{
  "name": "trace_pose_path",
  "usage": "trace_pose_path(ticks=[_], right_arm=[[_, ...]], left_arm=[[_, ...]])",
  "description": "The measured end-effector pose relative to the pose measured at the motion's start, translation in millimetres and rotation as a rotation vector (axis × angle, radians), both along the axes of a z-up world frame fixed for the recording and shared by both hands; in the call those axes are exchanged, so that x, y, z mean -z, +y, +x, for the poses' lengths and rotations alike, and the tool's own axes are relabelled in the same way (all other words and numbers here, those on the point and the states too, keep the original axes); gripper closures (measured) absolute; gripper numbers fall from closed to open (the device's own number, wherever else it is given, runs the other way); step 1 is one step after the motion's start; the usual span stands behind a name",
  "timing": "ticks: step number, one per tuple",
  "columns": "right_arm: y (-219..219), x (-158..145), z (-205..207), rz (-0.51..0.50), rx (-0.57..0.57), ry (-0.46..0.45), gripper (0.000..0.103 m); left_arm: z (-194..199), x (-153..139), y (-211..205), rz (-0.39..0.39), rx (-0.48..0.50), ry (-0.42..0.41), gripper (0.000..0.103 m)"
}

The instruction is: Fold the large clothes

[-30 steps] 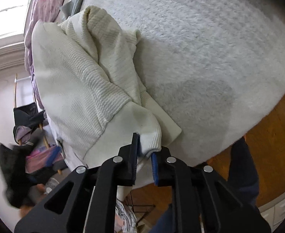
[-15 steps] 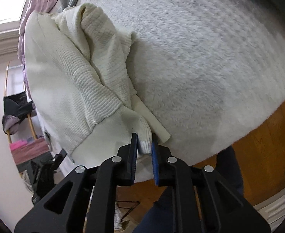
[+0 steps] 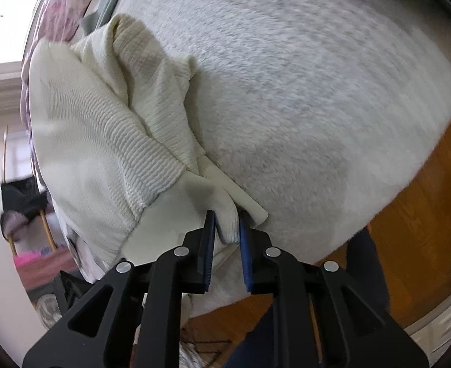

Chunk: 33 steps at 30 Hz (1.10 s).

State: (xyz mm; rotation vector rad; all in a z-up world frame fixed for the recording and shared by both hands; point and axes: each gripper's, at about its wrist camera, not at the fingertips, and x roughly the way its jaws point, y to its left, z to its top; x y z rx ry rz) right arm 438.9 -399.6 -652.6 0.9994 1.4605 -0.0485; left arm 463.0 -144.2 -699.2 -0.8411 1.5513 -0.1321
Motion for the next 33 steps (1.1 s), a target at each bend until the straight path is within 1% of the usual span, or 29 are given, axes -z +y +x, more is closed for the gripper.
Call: trace_pose_path(ticks=[1,2,3,4,5,7,9,10,12,13,16,18,19,21,25,26,28,29,31,32,33], right_arm=[[0,1,-2,0.003,0.021,0.002,0.084],[0,0,-8,0.018,0.062,0.009,0.079],[-3,1,-14,0.045,0.104,0.014,0.066],[-4,1,-22,0.076,0.16,0.021,0.057],[-5,-1,-31,0.119,0.23,0.022,0.046],[-2,-6,-50,0.227,0.345,0.003,0.04],[5,-11,-65,0.298,0.426,-0.01,0.03],[13,-11,-73,0.341,0.466,-0.02,0.029],[30,-8,-90,0.456,0.562,-0.033,0.025],[37,-3,-97,0.508,0.615,-0.035,0.025],[54,9,-106,0.612,0.709,-0.035,0.025],[67,18,-108,0.692,0.774,-0.042,0.022],[71,21,-109,0.719,0.799,-0.047,0.021],[79,28,-107,0.726,0.831,-0.07,0.018],[87,41,-98,0.764,0.857,-0.105,0.017],[78,41,-99,0.769,0.852,-0.112,0.017],[78,41,-87,0.765,0.826,-0.121,0.017],[78,40,-79,0.747,0.807,-0.113,0.018],[80,28,-66,0.694,0.755,-0.112,0.029],[78,25,-64,0.662,0.722,-0.1,0.046],[76,21,-63,0.623,0.686,-0.089,0.067]], left_arm=[[2,-5,-2,0.002,0.026,0.008,0.057],[4,-10,-3,0.004,0.048,0.013,0.068],[6,-13,-3,-0.004,0.054,0.019,0.075],[7,-20,0,-0.029,0.05,0.034,0.077],[9,-25,1,-0.052,0.046,0.043,0.078],[13,-37,5,-0.086,0.046,0.051,0.078],[16,-47,7,-0.13,0.029,0.062,0.078],[18,-54,9,-0.156,0.021,0.062,0.078],[24,-62,12,-0.174,0.024,0.063,0.078],[26,-66,12,-0.193,0.022,0.066,0.078],[33,-71,13,-0.226,0.011,0.076,0.078],[33,-71,14,-0.242,0.003,0.087,0.078],[34,-71,14,-0.238,0.015,0.083,0.078],[34,-73,15,-0.239,0.025,0.085,0.078],[33,-68,14,-0.249,0.015,0.096,0.078],[33,-67,14,-0.243,0.02,0.096,0.078],[33,-67,12,-0.226,0.043,0.093,0.078],[33,-66,12,-0.221,0.048,0.095,0.078],[36,-68,9,-0.203,0.066,0.099,0.077],[38,-70,7,-0.185,0.089,0.101,0.074],[40,-71,6,-0.17,0.108,0.1,0.065]])
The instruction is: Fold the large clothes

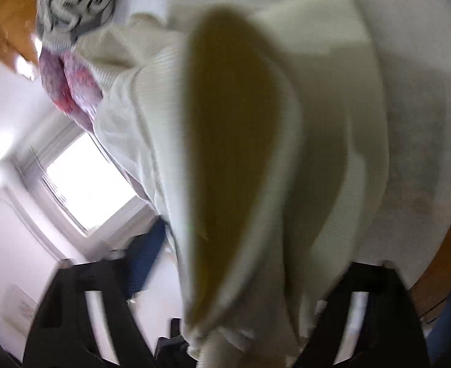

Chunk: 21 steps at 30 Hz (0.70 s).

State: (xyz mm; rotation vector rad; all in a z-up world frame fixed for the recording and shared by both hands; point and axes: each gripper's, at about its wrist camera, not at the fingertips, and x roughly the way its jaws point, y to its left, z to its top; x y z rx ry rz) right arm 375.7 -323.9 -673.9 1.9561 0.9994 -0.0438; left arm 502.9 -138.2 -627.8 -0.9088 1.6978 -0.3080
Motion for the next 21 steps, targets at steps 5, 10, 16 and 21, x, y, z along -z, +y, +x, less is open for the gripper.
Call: trace_pose_path(ticks=[5,10,16,21], right_arm=[[-22,-30,2,-0.122,-0.117,-0.049,0.078],[-76,-57,4,-0.285,-0.273,-0.033,0.079],[-147,-63,9,-0.497,-0.487,0.035,0.08],[-161,-52,12,-0.554,-0.609,0.054,0.08]], left_arm=[[6,-11,-4,-0.051,0.118,0.005,0.035],[14,-36,10,-0.006,0.229,-0.09,0.024],[71,-41,8,0.136,0.253,-0.236,0.022],[123,3,-36,0.164,0.343,-0.248,0.022]])
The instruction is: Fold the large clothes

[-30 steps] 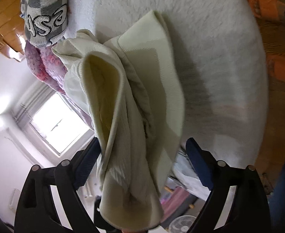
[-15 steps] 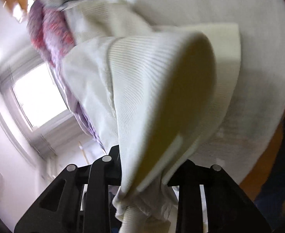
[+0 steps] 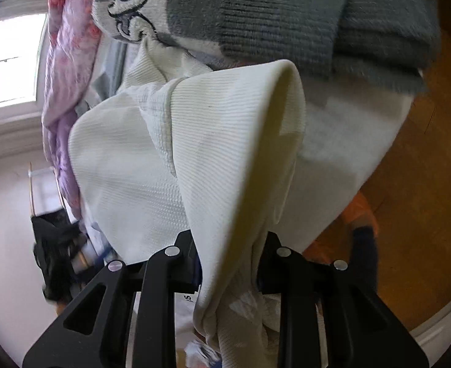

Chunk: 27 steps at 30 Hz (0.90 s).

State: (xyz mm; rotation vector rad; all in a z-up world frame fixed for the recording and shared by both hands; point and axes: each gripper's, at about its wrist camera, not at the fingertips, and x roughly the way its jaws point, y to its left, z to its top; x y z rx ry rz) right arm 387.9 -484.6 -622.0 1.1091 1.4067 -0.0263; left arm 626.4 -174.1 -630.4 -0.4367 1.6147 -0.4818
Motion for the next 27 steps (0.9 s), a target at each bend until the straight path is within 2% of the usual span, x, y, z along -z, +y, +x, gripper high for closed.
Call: trace_pose_path(ticks=[4,7,10,11,13,14,15,18,22,27], right_arm=[[2,-1,14,-0.024,-0.041,0.01,0.079],[3,1,13,-0.021,-0.048,0.012,0.079],[5,4,17,-0.036,-0.064,0.025,0.078],[7,4,20,-0.046,-0.072,0.035,0.078],[10,5,31,-0.065,-0.09,0.049,0.078],[12,3,34,-0.072,-0.097,0.054,0.078],[14,-3,30,-0.08,-0.105,0.059,0.078],[24,-19,38,-0.13,-0.171,0.05,0.078],[37,-51,53,-0.158,-0.238,-0.012,0.079],[23,-113,62,-0.144,-0.238,-0.131,0.08]], left_arm=[[17,33,-27,0.005,0.031,0.069,0.02],[21,54,-31,0.015,0.038,0.099,0.013],[19,63,-38,0.014,0.044,0.091,0.016],[19,63,-40,0.017,0.049,0.081,0.027],[18,59,-46,0.054,0.068,0.058,0.038],[17,57,-49,0.074,0.079,0.042,0.049],[16,52,-51,0.091,0.084,0.023,0.061],[8,31,-53,0.103,0.079,-0.034,0.074],[1,-23,-52,0.085,0.057,-0.122,0.077],[-4,-104,-81,0.065,0.104,-0.262,0.078]])
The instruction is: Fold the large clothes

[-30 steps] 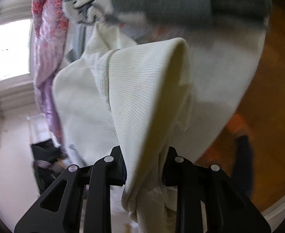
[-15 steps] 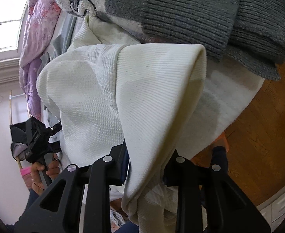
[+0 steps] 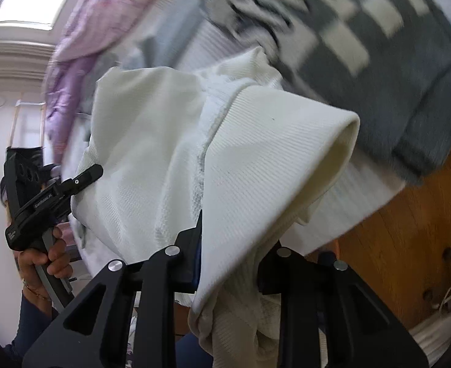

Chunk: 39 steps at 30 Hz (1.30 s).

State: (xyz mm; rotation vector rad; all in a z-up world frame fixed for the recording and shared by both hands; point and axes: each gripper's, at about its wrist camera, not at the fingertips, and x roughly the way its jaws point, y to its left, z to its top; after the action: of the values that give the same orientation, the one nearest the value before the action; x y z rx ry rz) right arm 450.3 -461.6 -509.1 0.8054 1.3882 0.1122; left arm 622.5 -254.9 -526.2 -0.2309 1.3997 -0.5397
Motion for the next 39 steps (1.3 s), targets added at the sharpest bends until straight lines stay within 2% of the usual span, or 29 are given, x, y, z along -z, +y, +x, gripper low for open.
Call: trace_pose_path(ticks=[2,5,8,11,14,16,17,19,20,21,22,23,25,27,30,33,35,37,38,39], right_arm=[[-20,-23,-1,0.007,0.01,-0.061,0.08],[-55,-57,0,-0.005,0.055,-0.157,0.08],[-100,-79,-4,-0.042,0.138,-0.226,0.08],[-143,-78,-10,-0.063,0.247,-0.261,0.079],[-182,-53,-9,-0.051,0.365,-0.268,0.079],[-207,-21,-10,-0.011,0.441,-0.229,0.079],[-211,-7,-5,-0.024,0.456,-0.209,0.079],[-214,28,4,-0.052,0.465,-0.133,0.074],[-219,53,7,-0.046,0.475,-0.051,0.072],[-220,71,10,-0.069,0.477,0.009,0.063],[-221,83,11,-0.08,0.464,0.041,0.058],[-223,85,11,-0.068,0.466,0.04,0.056],[-227,80,4,-0.062,0.466,0.031,0.053],[-230,67,-4,-0.117,0.402,0.034,0.049],[-226,47,-8,-0.22,0.246,0.029,0.049],[-213,19,-14,-0.37,0.059,-0.012,0.048],[-198,0,-14,-0.441,-0.052,-0.087,0.048],[-178,-9,-6,-0.492,-0.173,-0.177,0.04],[-173,-5,-4,-0.5,-0.228,-0.205,0.034],[-168,5,4,-0.507,-0.276,-0.211,0.033]], left_arm=[[2,-38,-10,-0.032,0.026,-0.061,0.078],[18,-73,-50,-0.089,0.07,-0.118,0.077],[35,-98,-103,-0.15,0.143,-0.178,0.077],[58,-105,-169,-0.19,0.223,-0.218,0.076],[80,-90,-230,-0.206,0.282,-0.211,0.076],[98,-67,-264,-0.17,0.301,-0.201,0.074],[108,-51,-277,-0.151,0.29,-0.168,0.071],[130,-6,-300,-0.073,0.232,-0.071,0.064],[136,15,-308,0.008,0.194,-0.041,0.057],[142,26,-314,0.08,0.172,-0.041,0.05],[144,32,-316,0.13,0.145,-0.052,0.049],[145,31,-316,0.113,0.14,-0.054,0.048],[143,20,-308,0.069,0.121,-0.065,0.04],[139,2,-290,0.036,0.074,-0.119,0.032],[128,-26,-259,0.033,0.015,-0.159,0.031],[103,-49,-243,0.003,0.029,-0.174,0.031],[86,-48,-246,-0.02,0.061,-0.139,0.031],[71,-38,-256,-0.026,0.095,-0.121,0.031],[69,-24,-264,0.001,0.111,-0.103,0.031],[68,-12,-268,0.007,0.116,-0.073,0.031]])
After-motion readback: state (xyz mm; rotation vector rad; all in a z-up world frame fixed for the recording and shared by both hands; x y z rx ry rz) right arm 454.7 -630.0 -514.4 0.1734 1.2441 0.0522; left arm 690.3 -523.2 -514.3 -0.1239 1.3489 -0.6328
